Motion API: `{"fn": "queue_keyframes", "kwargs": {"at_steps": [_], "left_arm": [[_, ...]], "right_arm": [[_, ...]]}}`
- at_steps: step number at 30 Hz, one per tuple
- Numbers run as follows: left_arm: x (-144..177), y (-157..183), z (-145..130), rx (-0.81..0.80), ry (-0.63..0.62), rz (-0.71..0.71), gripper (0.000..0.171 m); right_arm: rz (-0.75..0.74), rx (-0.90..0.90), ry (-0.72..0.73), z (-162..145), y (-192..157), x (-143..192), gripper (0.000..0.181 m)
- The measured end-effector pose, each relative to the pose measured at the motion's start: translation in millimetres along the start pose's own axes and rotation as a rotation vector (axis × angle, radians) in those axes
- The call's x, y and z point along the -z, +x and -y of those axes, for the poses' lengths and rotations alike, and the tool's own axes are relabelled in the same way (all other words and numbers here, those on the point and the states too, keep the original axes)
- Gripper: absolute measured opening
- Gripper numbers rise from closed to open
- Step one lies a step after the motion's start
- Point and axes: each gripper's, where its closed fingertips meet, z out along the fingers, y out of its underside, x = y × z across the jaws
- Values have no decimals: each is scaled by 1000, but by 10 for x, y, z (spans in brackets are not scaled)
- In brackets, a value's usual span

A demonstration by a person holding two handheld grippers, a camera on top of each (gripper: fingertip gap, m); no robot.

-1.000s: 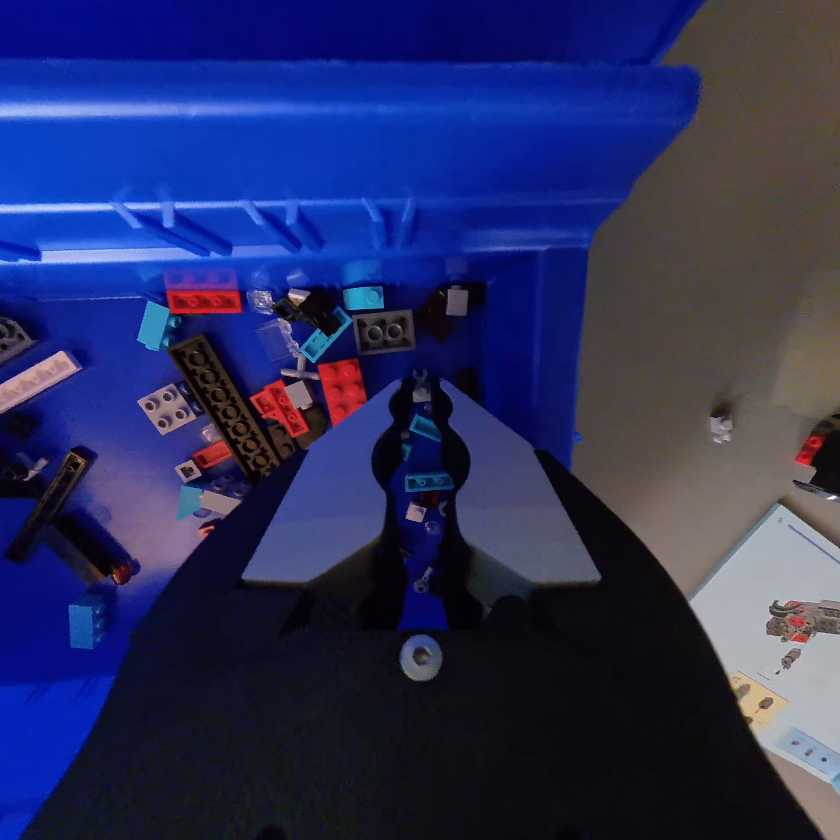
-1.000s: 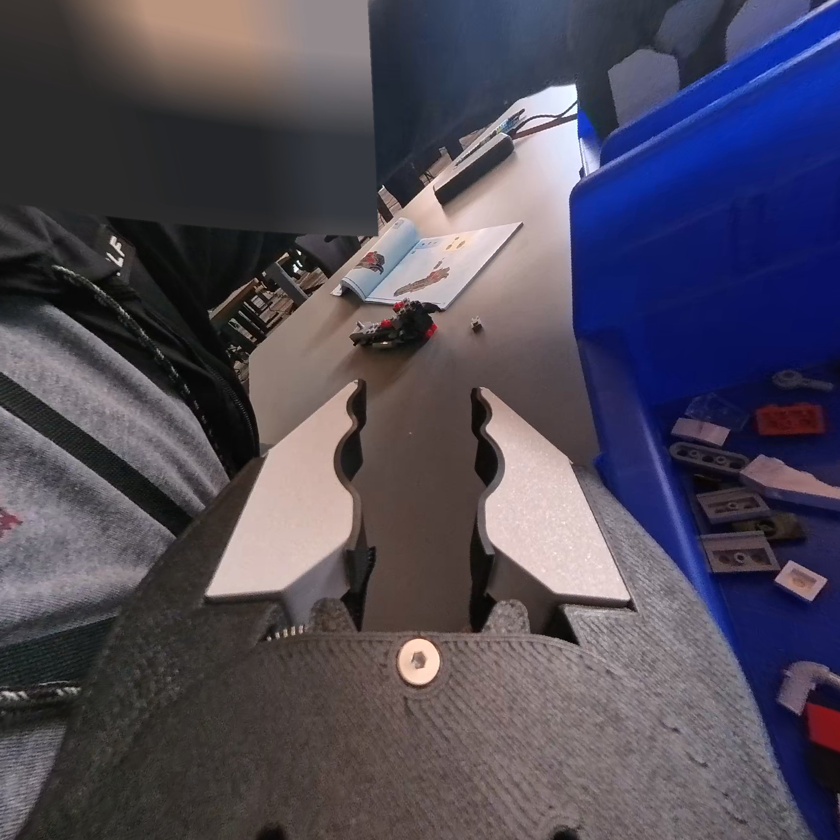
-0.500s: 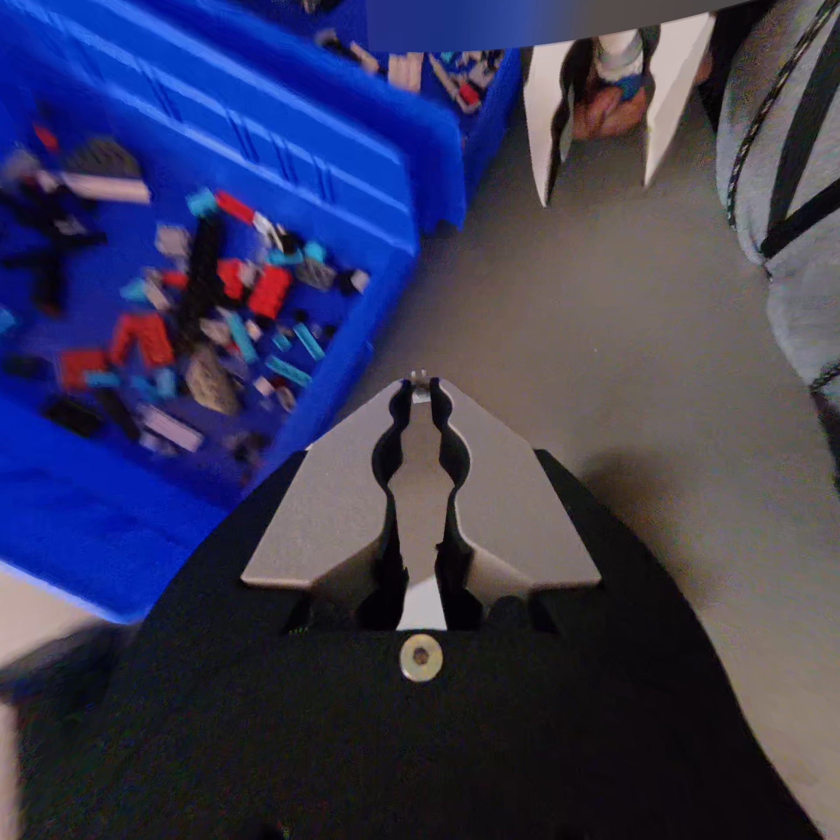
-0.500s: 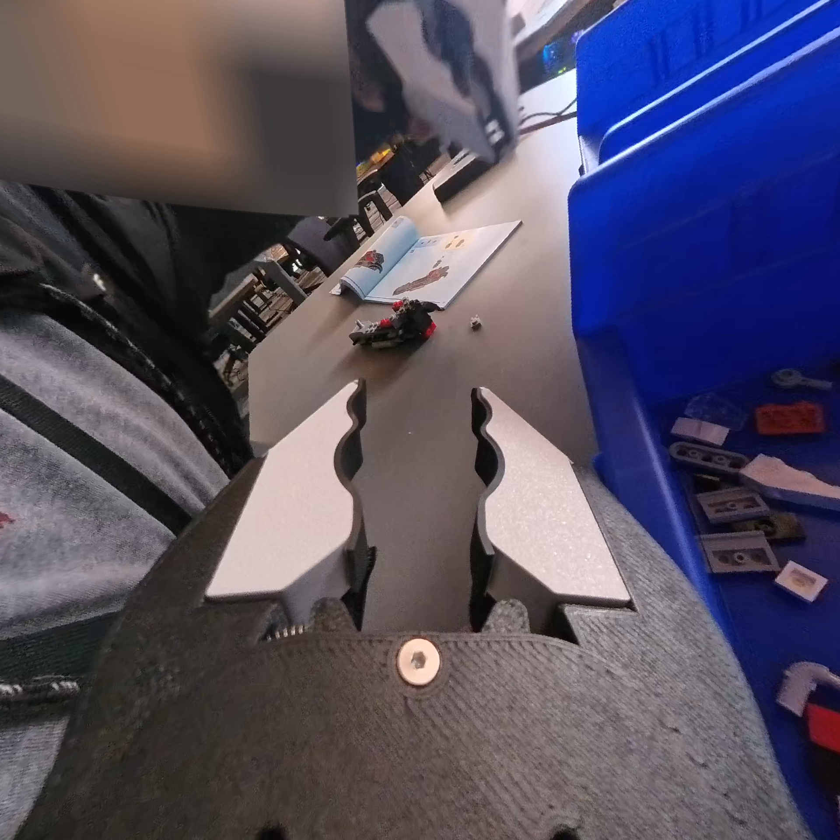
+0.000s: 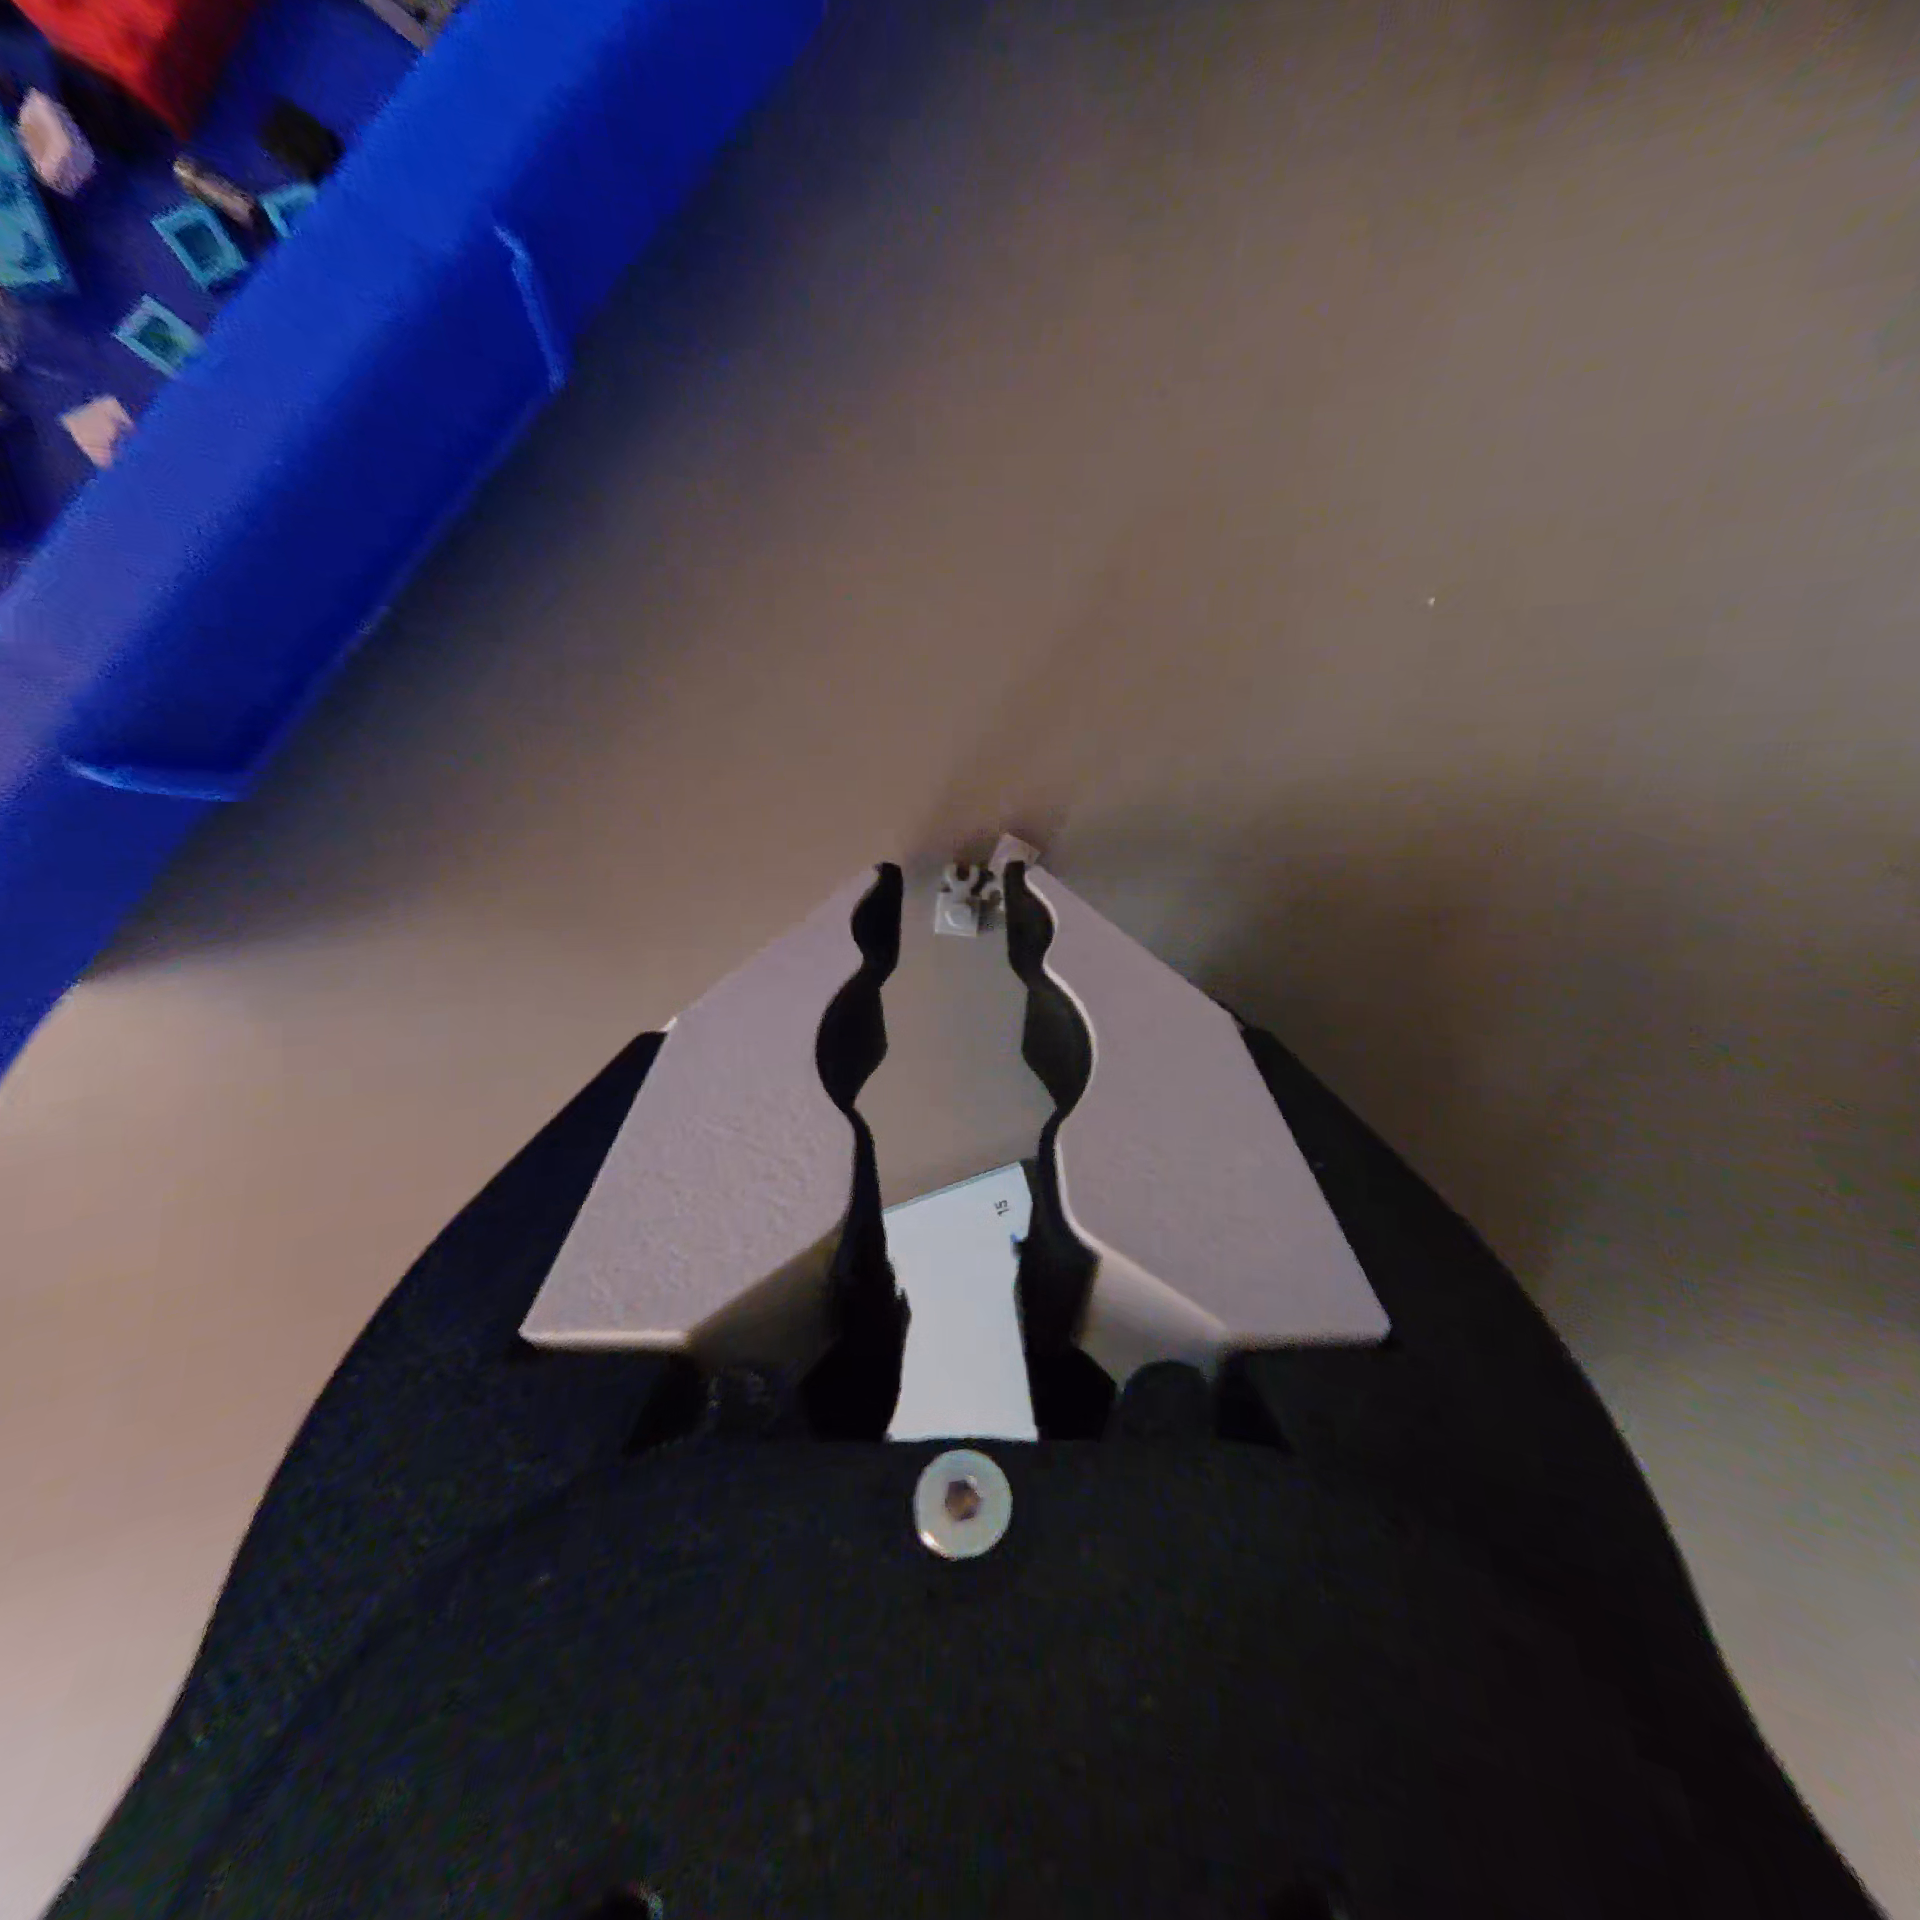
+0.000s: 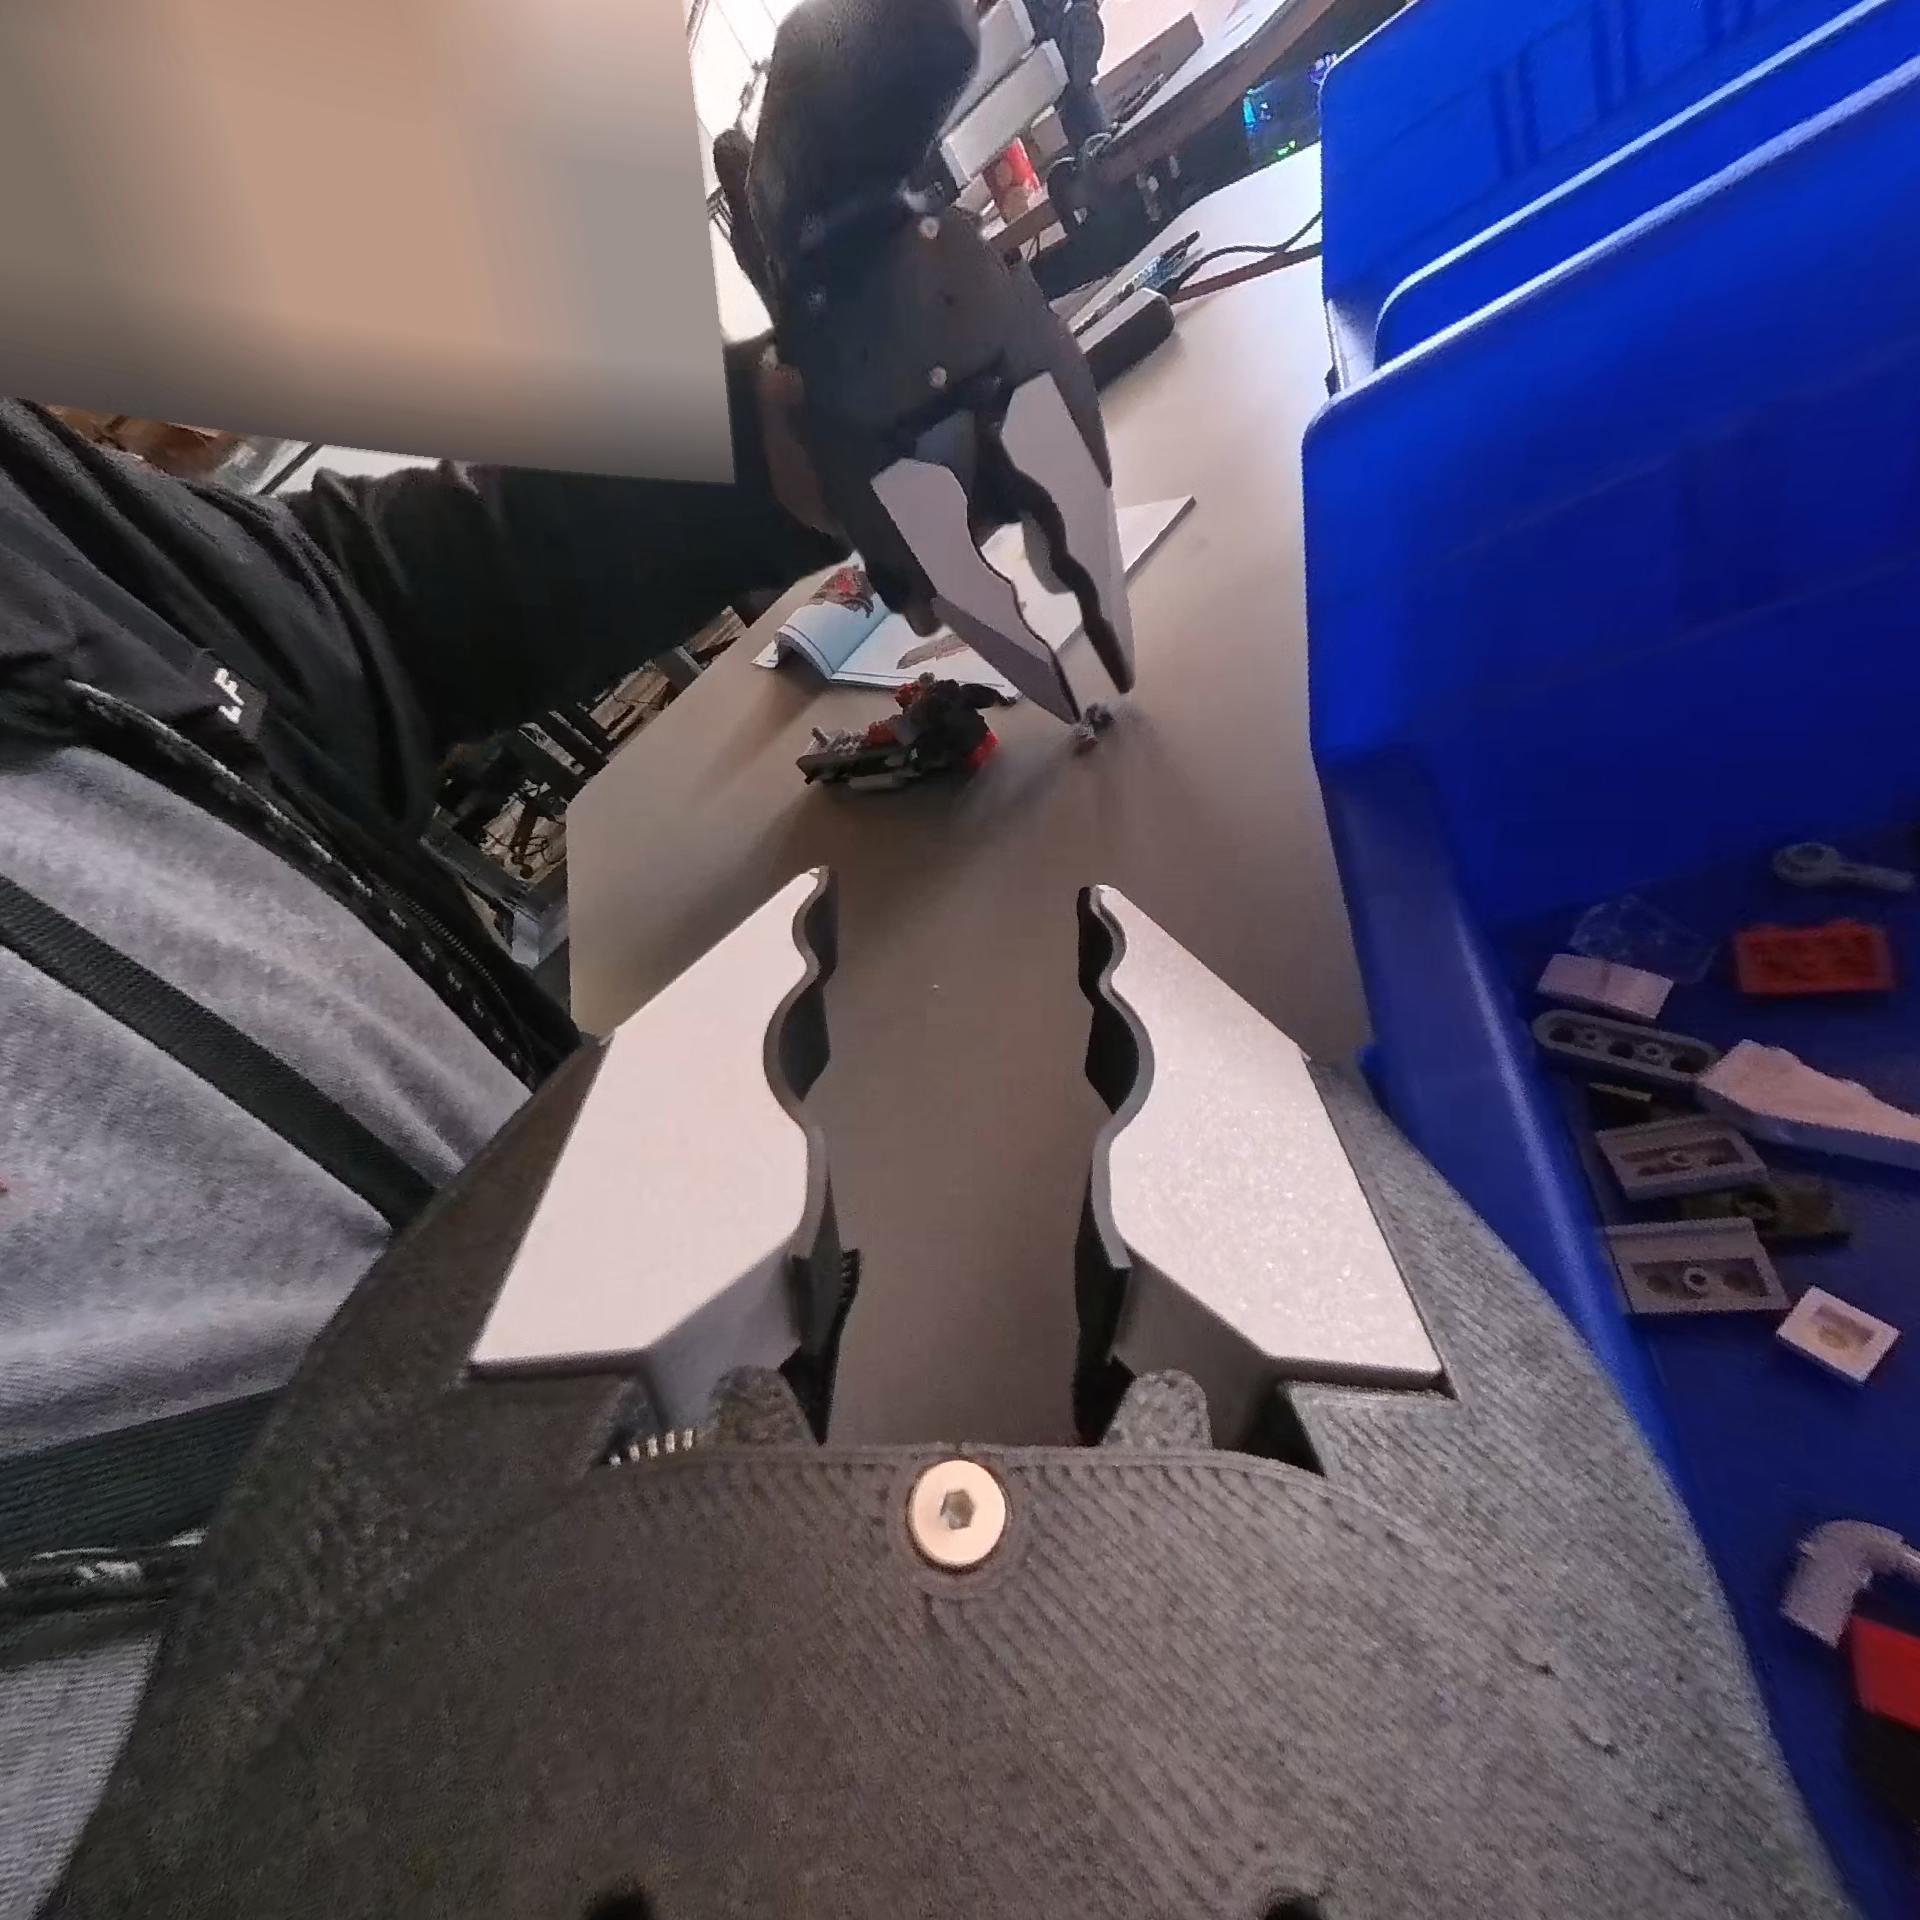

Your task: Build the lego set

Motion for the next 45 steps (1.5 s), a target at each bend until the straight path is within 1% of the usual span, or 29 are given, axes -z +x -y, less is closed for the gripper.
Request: {"fn": "queue_keyframes", "kwargs": {"at_steps": [2, 4, 6, 8, 9, 10, 13, 15, 17, 18, 20, 22, 31, 34, 36, 42, 45], "left_arm": [[96, -71, 94, -1, 29, 10, 24], [260, -207, 279, 0, 83, 36, 24], [447, -435, 515, 20, 135, 92, 23], [581, -716, 731, 69, 154, 151, 22], [607, -859, 810, 103, 142, 176, 21], [597, -1003, 845, 147, 103, 200, 20], [408, -1283, 795, 253, -86, 212, 17], [245, -1304, 679, 264, -230, 166, 17], [141, -1332, 538, 255, -353, 153, 17], [108, -1335, 476, 254, -399, 146, 17], [68, -1337, 400, 259, -451, 133, 18], [79, -1402, 409, 262, -450, 163, 17], [70, -1453, 409, 260, -448, 190, 17], [65, -1462, 412, 256, -446, 191, 9], [64, -1466, 418, 257, -435, 191, 8], [82, -1449, 484, 275, -381, 181, 7], [205, -1386, 640, 290, -287, 166, 7]], "right_arm": [[2, 0, 2, 2, -2, 2, 47], [4, 1, 3, 3, -6, 4, 47], [6, 2, 4, 4, -9, 4, 47], [6, 2, 4, 5, -9, 6, 47], [6, 2, 5, 5, -9, 7, 47], [5, 2, 6, 7, -9, 7, 47], [4, 2, 11, 13, -8, 13, 47], [4, 3, 15, 19, -8, 20, 47], [5, 4, 18, 24, -10, 25, 47], [6, 4, 20, 26, -13, 27, 47], [9, 6, 22, 29, -18, 31, 47], [12, 7, 22, 29, -22, 32, 47], [16, 12, 28, 36, -32, 41, 47], [15, 10, 25, 34, -29, 39, 47], [15, 9, 24, 33, -28, 37, 47], [17, 11, 26, 36, -32, 41, 47], [16, 12, 28, 39, -32, 44, 47]]}}
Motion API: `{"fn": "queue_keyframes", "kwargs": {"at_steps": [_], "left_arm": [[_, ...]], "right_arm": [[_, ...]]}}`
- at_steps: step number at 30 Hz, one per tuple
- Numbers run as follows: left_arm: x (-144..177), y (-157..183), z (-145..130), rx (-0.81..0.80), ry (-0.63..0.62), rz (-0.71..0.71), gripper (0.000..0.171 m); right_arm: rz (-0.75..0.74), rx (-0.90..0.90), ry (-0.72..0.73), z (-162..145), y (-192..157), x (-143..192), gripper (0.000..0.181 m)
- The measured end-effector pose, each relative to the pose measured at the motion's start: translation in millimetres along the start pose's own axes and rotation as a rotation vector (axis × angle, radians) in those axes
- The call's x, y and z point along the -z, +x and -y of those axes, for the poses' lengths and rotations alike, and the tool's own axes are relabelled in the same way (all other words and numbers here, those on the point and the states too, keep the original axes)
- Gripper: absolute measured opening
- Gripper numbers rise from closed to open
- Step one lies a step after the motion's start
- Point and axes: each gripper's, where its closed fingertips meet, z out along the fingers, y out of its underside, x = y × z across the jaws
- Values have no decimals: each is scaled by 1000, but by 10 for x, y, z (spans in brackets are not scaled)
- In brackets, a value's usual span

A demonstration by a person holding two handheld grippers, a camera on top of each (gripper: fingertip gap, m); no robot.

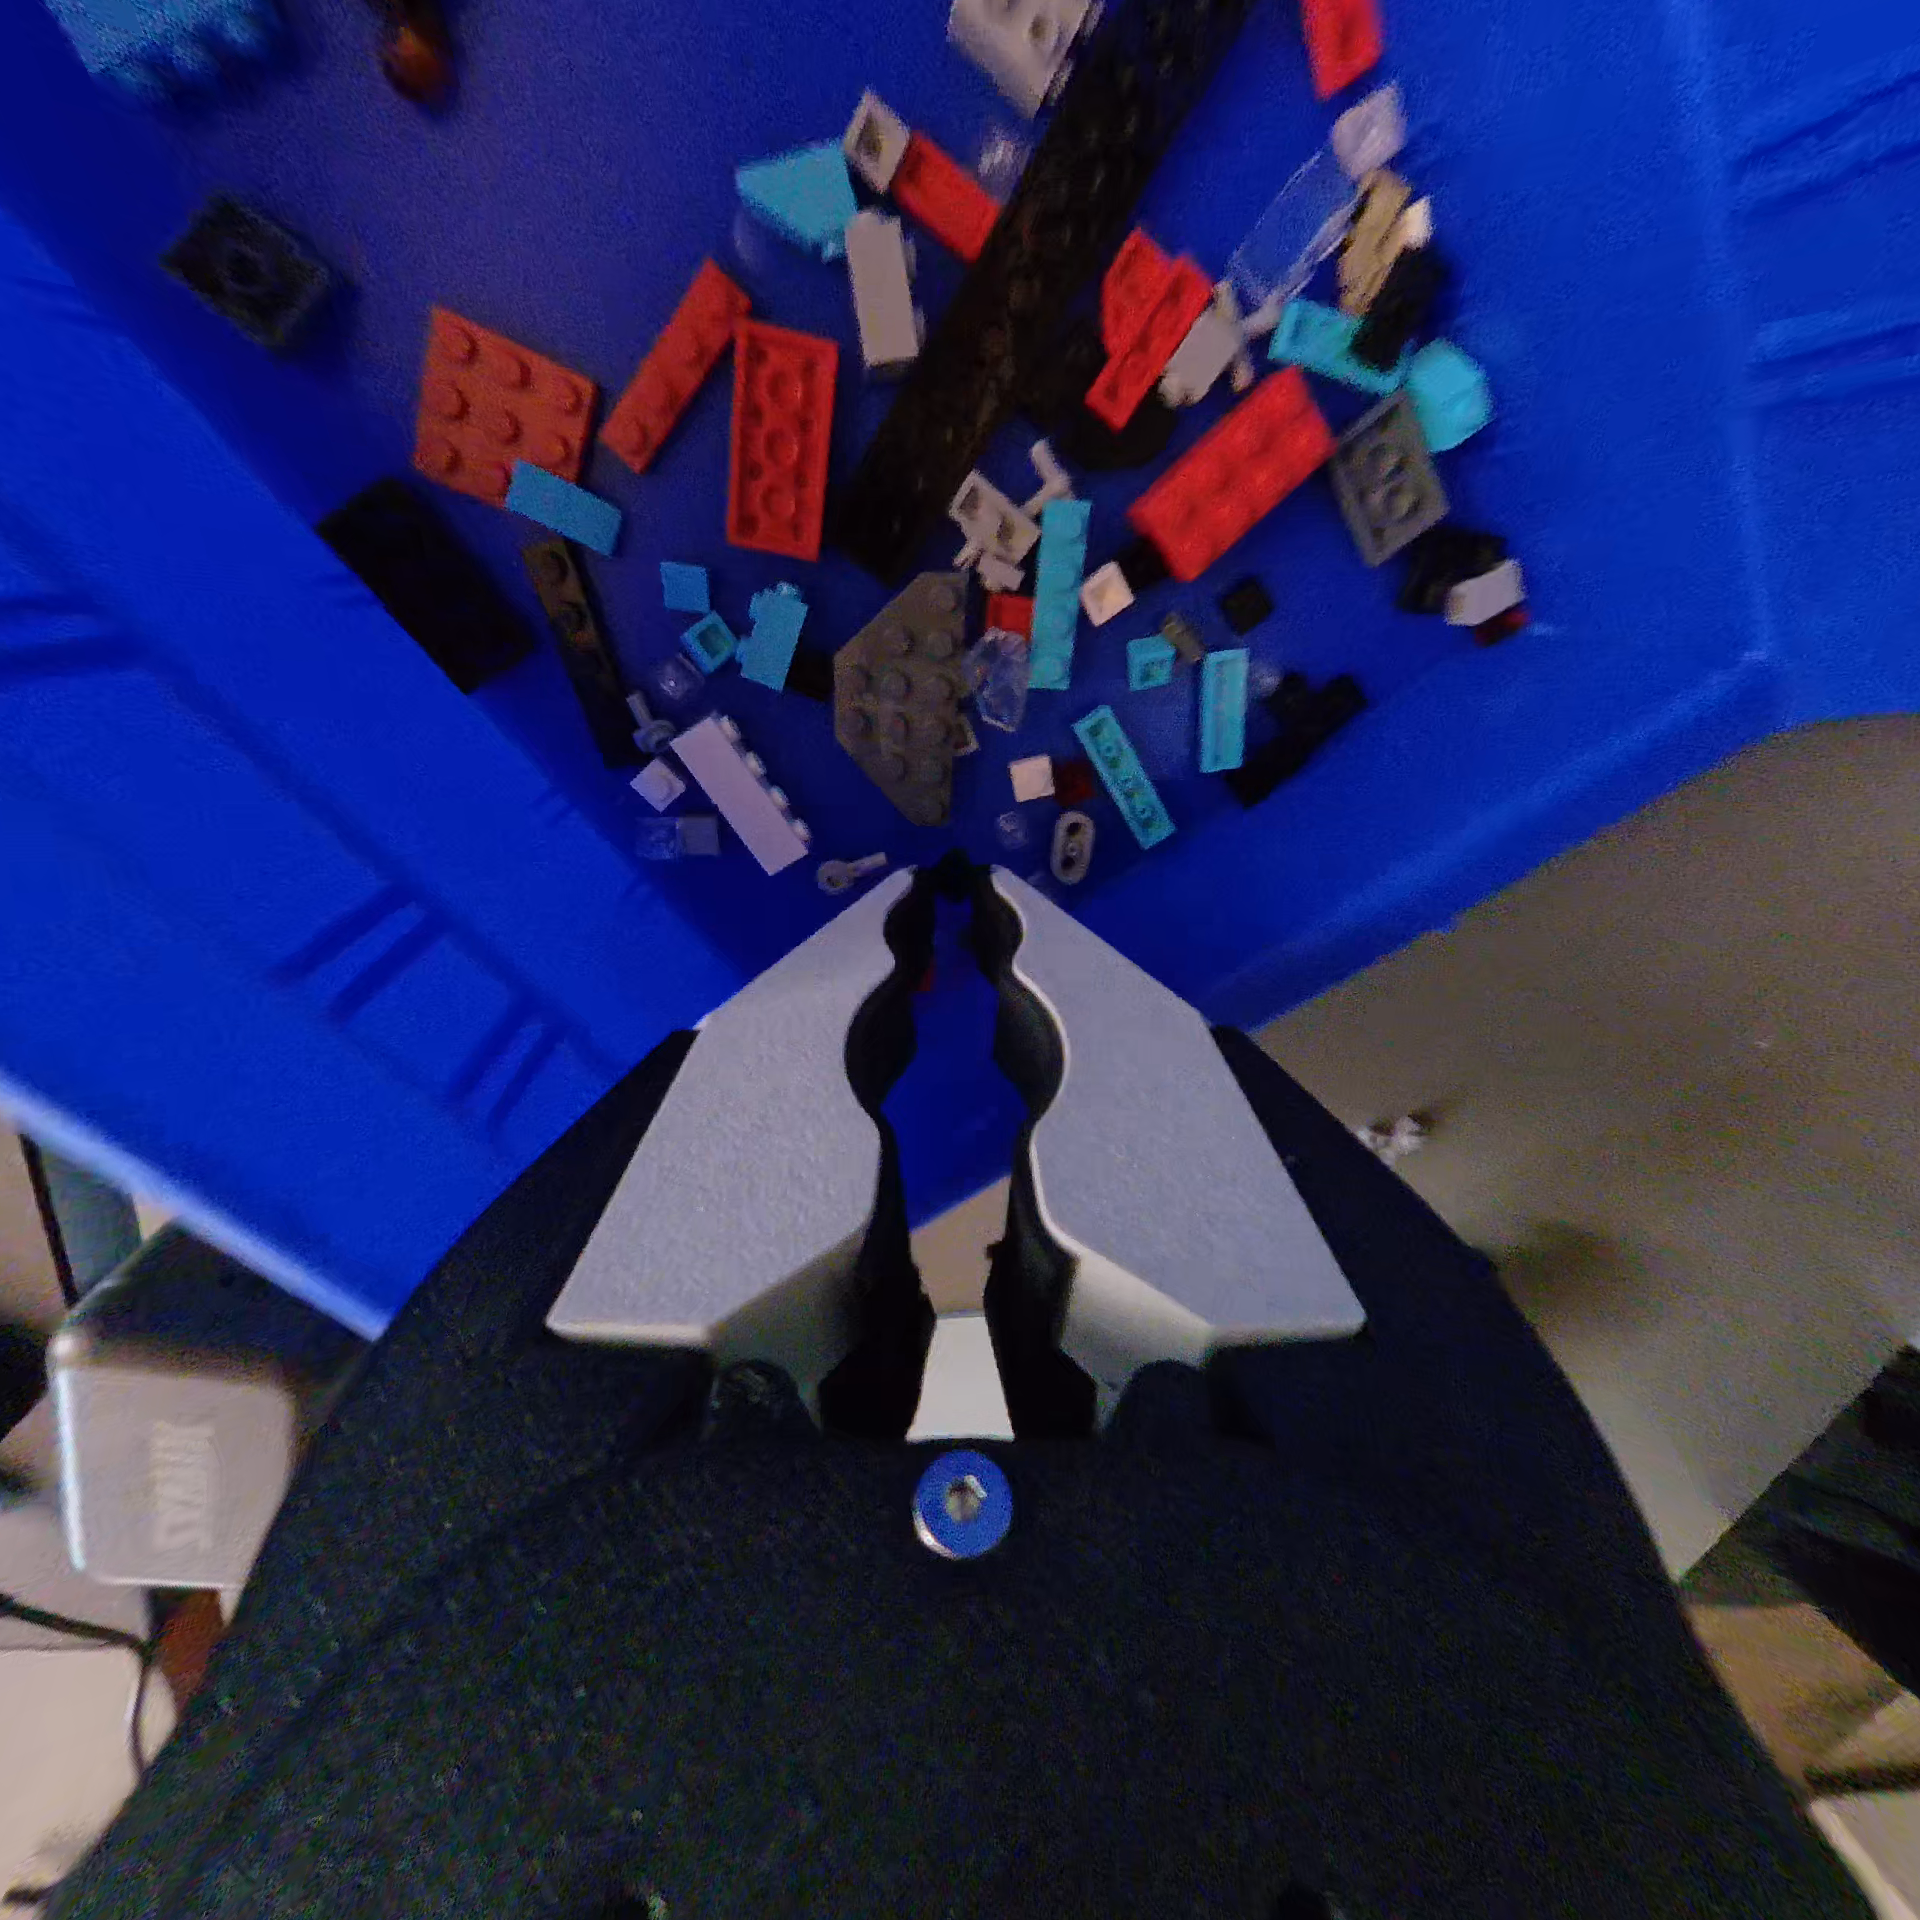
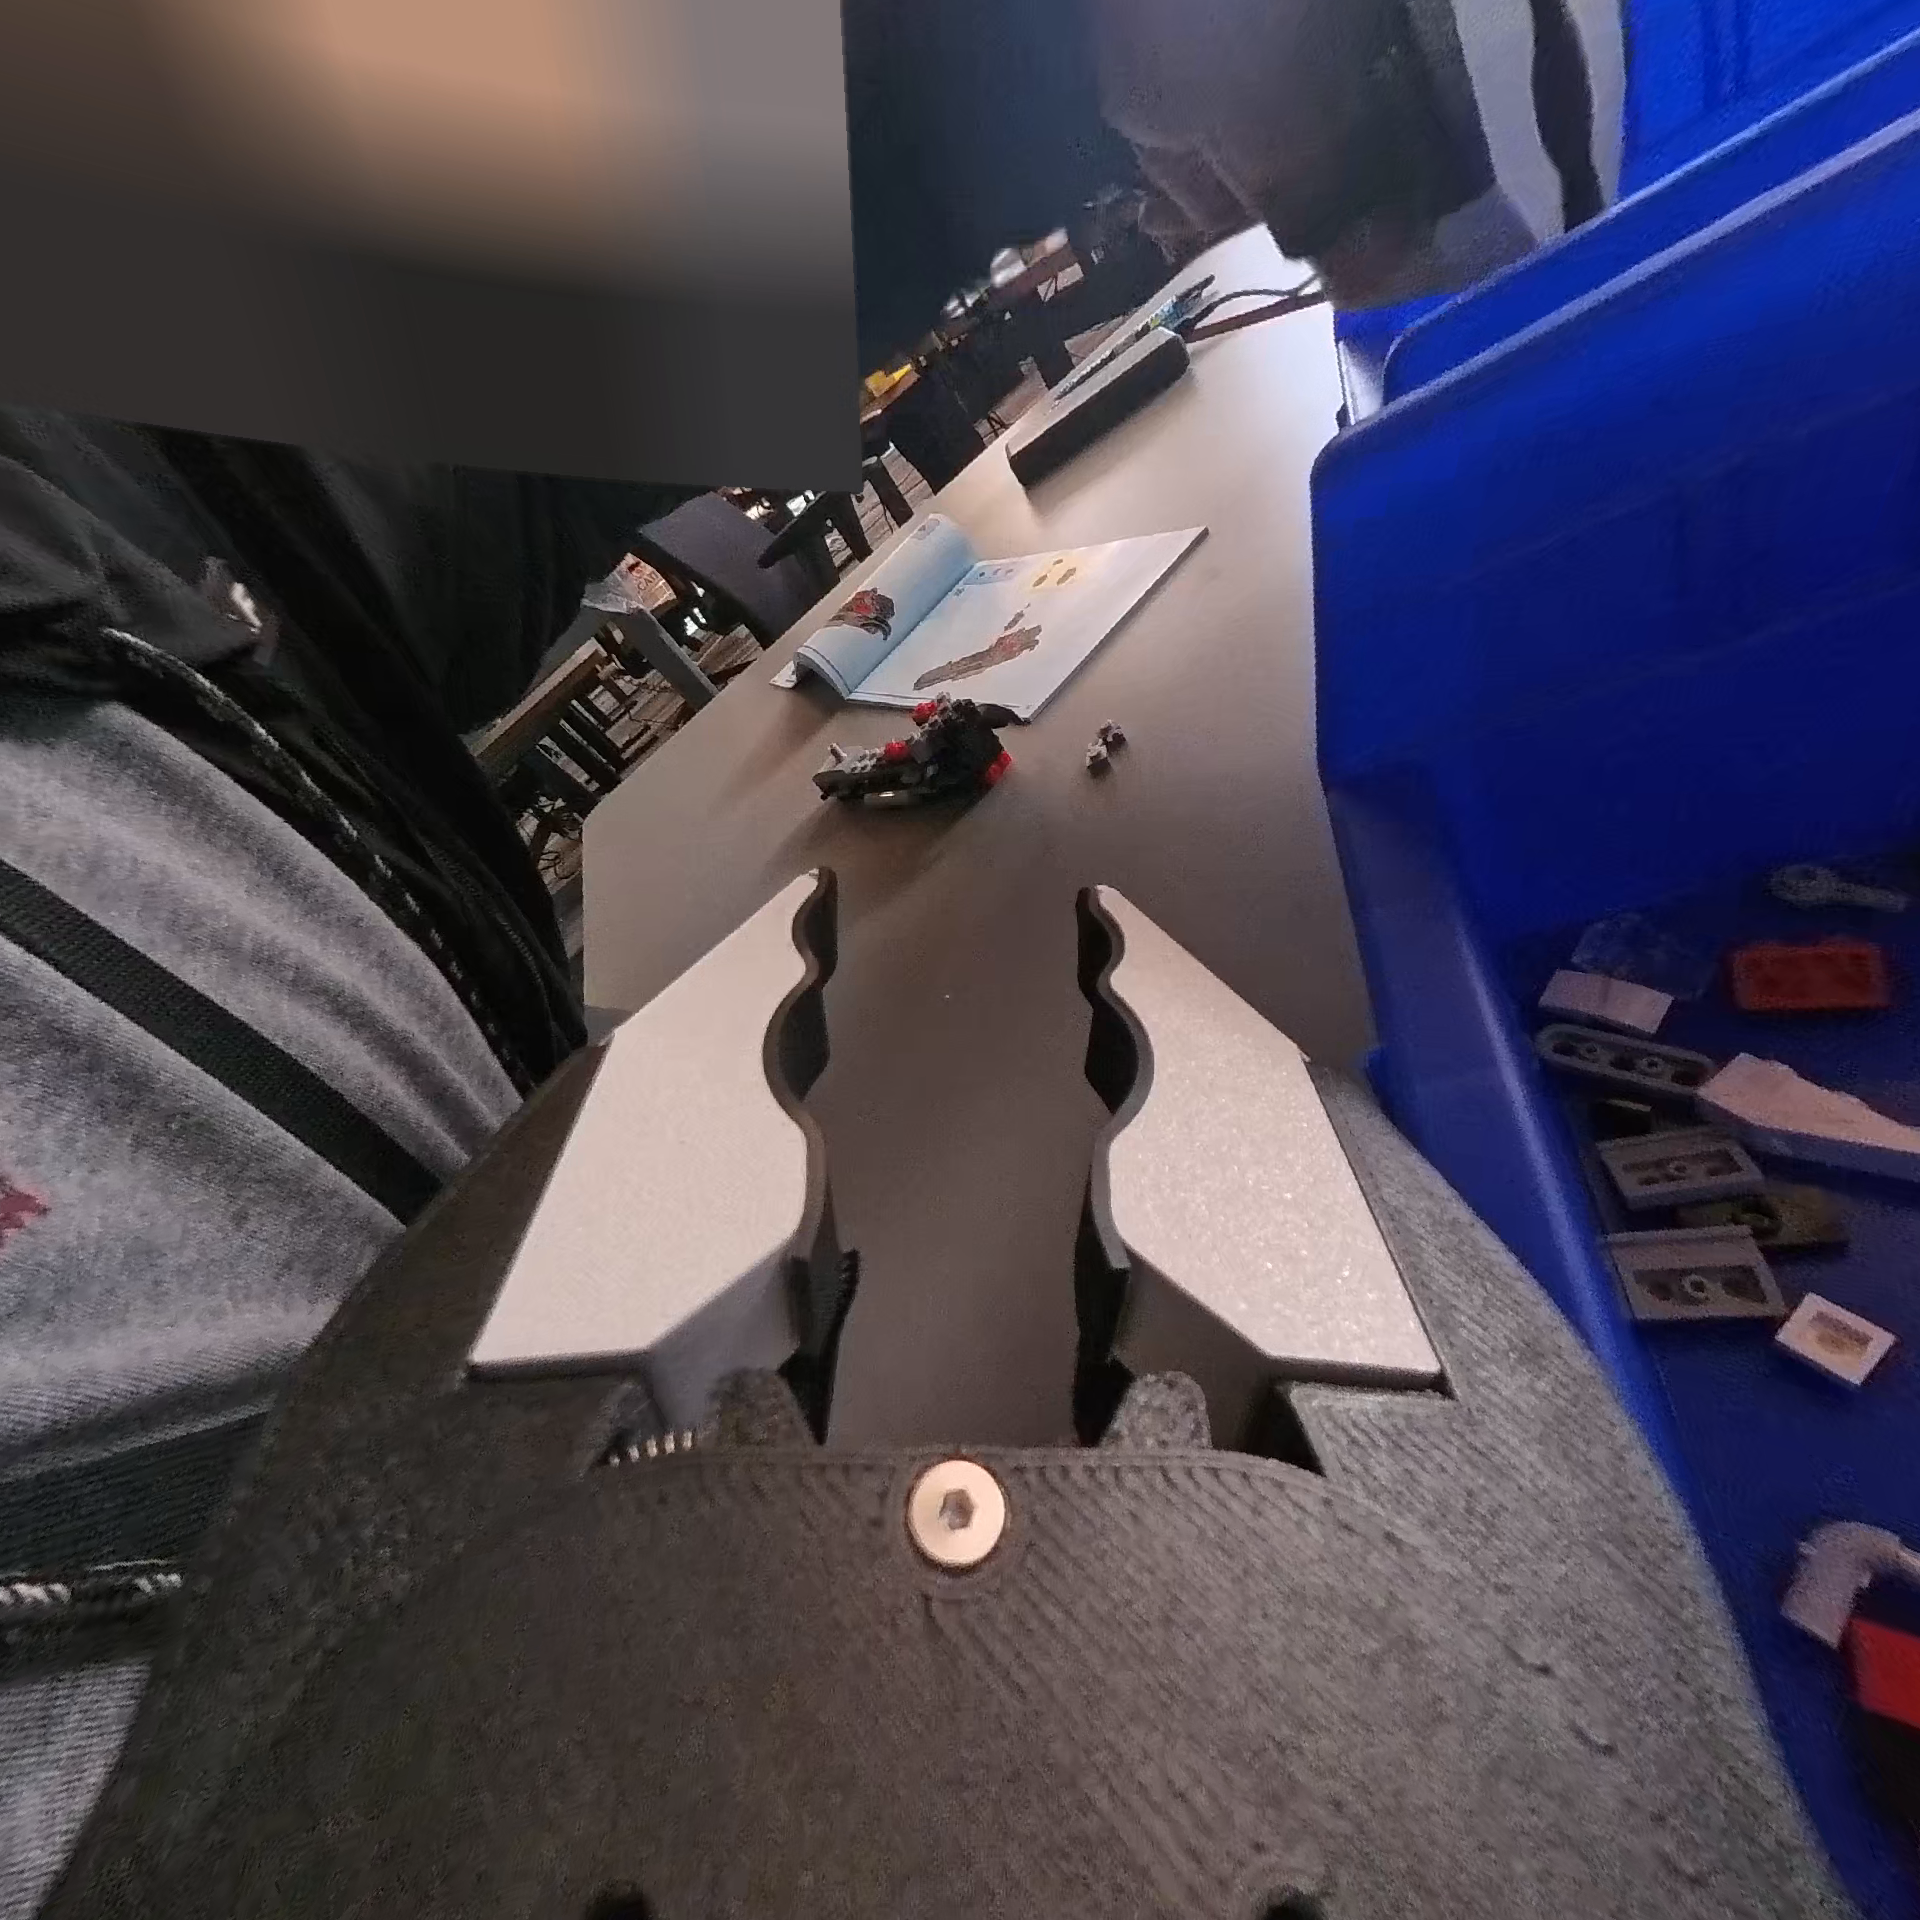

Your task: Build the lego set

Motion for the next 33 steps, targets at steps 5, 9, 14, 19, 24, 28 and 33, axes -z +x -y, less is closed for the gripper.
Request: {"fn": "queue_keyframes", "kwargs": {"at_steps": [5, 9, 14, 19, 24, 28, 33], "left_arm": [[411, 340, -90, 22, 158, -77, 7], [409, 710, -476, 92, 207, -171, 7], [23, 1008, -922, 168, 150, -216, 7], [-172, 1170, -1037, 163, 122, -232, 7], [-227, 1217, -1059, 143, 101, -237, 12], [-66, 1150, -950, 120, 137, -217, 16], [387, 811, -446, 57, 269, -104, 17]], "right_arm": [[-2, -1, 2, 1, 3, 2, 47], [-1, -3, -4, -5, 3, -5, 47], [0, -4, -12, -17, 3, -15, 47], [-4, -5, -13, -18, 8, -16, 47], [-4, -7, -15, -21, 10, -19, 47], [-2, -6, -13, -19, 6, -16, 47], [-1, -5, -15, -21, 3, -19, 47]]}}
